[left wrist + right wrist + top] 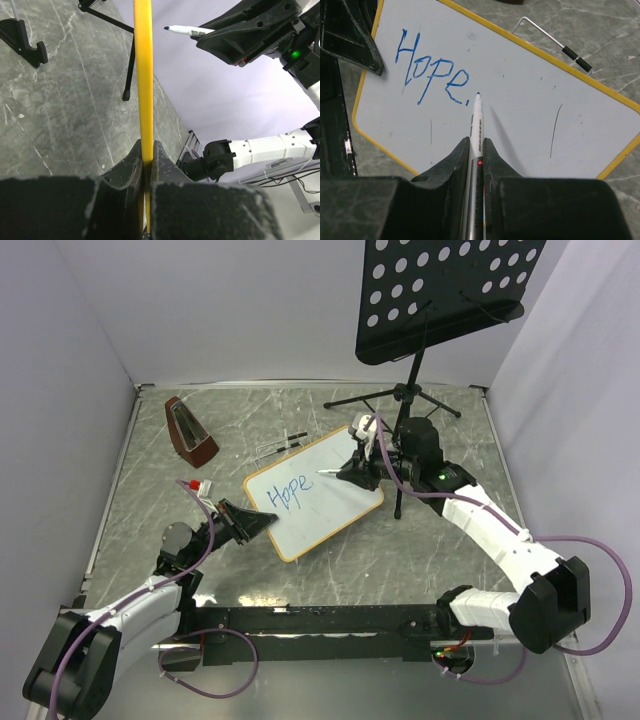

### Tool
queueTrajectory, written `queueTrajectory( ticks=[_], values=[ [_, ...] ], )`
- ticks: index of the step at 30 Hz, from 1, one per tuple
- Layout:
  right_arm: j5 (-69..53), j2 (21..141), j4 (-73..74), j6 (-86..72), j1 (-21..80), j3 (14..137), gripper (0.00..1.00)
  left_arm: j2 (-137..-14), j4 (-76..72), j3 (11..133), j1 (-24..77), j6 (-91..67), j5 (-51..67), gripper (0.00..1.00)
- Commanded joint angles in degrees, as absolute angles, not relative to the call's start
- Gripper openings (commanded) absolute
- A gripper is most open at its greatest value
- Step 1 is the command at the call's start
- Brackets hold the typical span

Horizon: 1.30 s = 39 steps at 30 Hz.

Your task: Write a sentence on the whiteboard

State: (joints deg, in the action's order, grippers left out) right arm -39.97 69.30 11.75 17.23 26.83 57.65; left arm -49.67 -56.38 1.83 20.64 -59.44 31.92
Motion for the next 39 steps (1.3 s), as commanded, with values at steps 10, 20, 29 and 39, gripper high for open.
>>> queueTrajectory(
  ticks=[10, 20, 29, 39],
  values=[
    [-38.76, 72.16, 11.08, 21.71, 26.46, 61.26, 0.0, -49.66, -67.77, 1.67, 20.48, -60.91, 33.84, 0.01],
    [-38.14, 72.95, 11.69, 22.06, 26.54, 61.08, 0.0, -49.13, -68.64, 1.58, 20.48, -61.35, 34.01, 0.01],
    [-38.85, 71.37, 15.38, 23.82, 26.46, 59.42, 0.0, -50.1, -69.52, 1.84, 20.48, -61.61, 33.49, 0.01],
    [-40.43, 69.87, 18.02, 24.26, 26.54, 57.66, 0.0, -50.71, -69.61, 2.02, 20.48, -61.52, 33.13, 0.01]
  ],
)
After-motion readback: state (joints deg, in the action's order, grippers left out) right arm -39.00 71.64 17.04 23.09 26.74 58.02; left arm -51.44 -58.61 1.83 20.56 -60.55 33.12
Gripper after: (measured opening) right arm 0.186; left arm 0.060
